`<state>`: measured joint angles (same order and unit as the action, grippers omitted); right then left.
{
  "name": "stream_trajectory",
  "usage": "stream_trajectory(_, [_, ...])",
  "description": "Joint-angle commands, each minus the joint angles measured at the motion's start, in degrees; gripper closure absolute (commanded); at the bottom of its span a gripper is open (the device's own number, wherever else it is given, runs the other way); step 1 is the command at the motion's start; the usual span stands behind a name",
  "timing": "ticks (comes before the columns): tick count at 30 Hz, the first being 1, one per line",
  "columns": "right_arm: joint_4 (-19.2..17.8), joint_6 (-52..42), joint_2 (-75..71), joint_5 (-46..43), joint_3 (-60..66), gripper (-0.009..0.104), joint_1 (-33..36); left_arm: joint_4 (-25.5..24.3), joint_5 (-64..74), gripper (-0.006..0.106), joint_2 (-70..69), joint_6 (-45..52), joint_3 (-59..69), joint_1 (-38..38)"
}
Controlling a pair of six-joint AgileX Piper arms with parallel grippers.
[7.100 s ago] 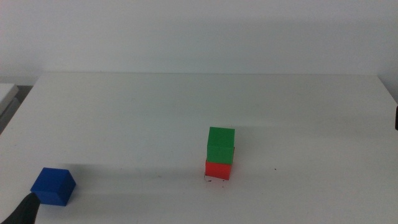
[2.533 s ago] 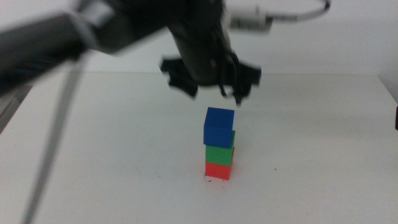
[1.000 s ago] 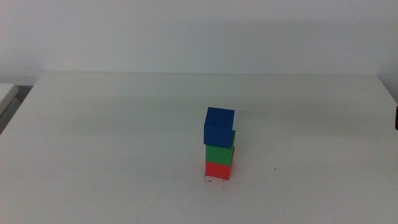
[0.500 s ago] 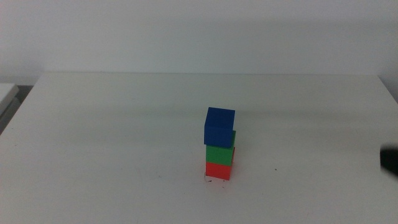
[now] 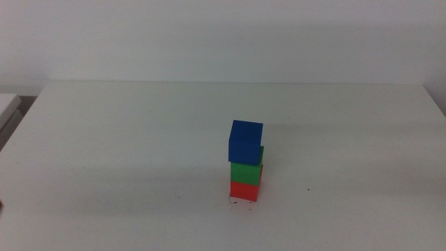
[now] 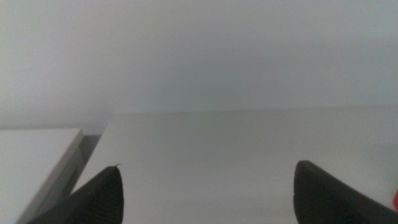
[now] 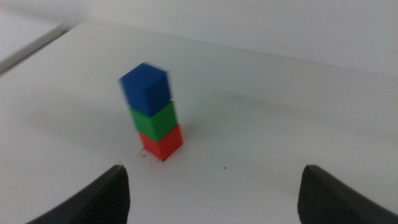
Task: Stack red cubes first, then green, then blue cubes in a specific spot.
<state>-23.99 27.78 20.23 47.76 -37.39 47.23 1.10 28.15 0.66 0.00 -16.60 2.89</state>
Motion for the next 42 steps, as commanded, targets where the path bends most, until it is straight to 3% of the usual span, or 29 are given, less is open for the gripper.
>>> stream_trajectory(1, [4.8, -0.4, -2.1, -2.0, 2.1, 0.009, -6.6, 0.7, -3.9, 0.007, -0.7, 0.0, 3.8, 0.0])
stream_trajectory(3, [10.9, -0.4, -4.1, -5.6, 5.4, 0.009, -12.5, 0.9, -6.4, 0.007, -0.7, 0.0, 6.0, 0.0])
stream_trajectory(5, [14.2, -0.4, -6.6, -11.1, 10.6, 0.009, -19.1, 0.9, -10.1, 0.007, -0.7, 0.0, 8.2, 0.0])
stream_trajectory(8, [14.6, -0.4, -10.2, -19.4, 17.1, 0.009, -28.1, 2.2, -11.1, 0.007, -0.7, 0.0, 10.5, 0.0])
stream_trajectory(10, [17.1, -0.4, -12.7, -22.6, 21.4, 0.009, -34.1, 4.6, -11.2, 0.007, -0.7, 0.0, 11.8, 0.0])
stream_trajectory(13, [19.0, -0.4, -16.8, -22.5, 27.5, 0.009, -43.7, 8.2, -11.7, 0.007, -0.7, 0.0, 14.7, 0.0])
stream_trajectory(17, [19.2, -0.4, -20.2, -22.5, 32.4, 0.009, -50.0, 8.0, -14.2, 0.007, -0.7, 0.0, 16.6, 0.0])
stream_trajectory(23, [19.9, -0.4, -20.2, -26.9, 37.1, 0.009, -51.8, 7.7, -12.8, 0.007, -0.7, 0.0, 16.6, 0.0])
stream_trajectory(25, [19.9, -0.4, -20.2, -32.3, 37.4, 0.009, -51.8, 7.7, -13.0, 0.007, -0.7, 0.0, 16.6, 0.0])
stream_trajectory(31, [14.9, -0.4, -20.2, -37.9, 37.4, 0.009, -51.8, 7.3, -13.0, 0.007, -0.7, 0.0, 16.6, 0.0])
stream_trajectory(40, [13.9, -0.4, -20.2, -38.7, 37.4, 0.009, -50.6, 7.3, -13.0, 0.007, -0.7, 0.0, 16.6, 0.0])
stream_trajectory(42, [10.7, -0.4, -20.2, -38.6, 37.4, 0.009, -48.8, 7.3, -13.1, 0.007, -0.7, 0.0, 16.6, 0.0])
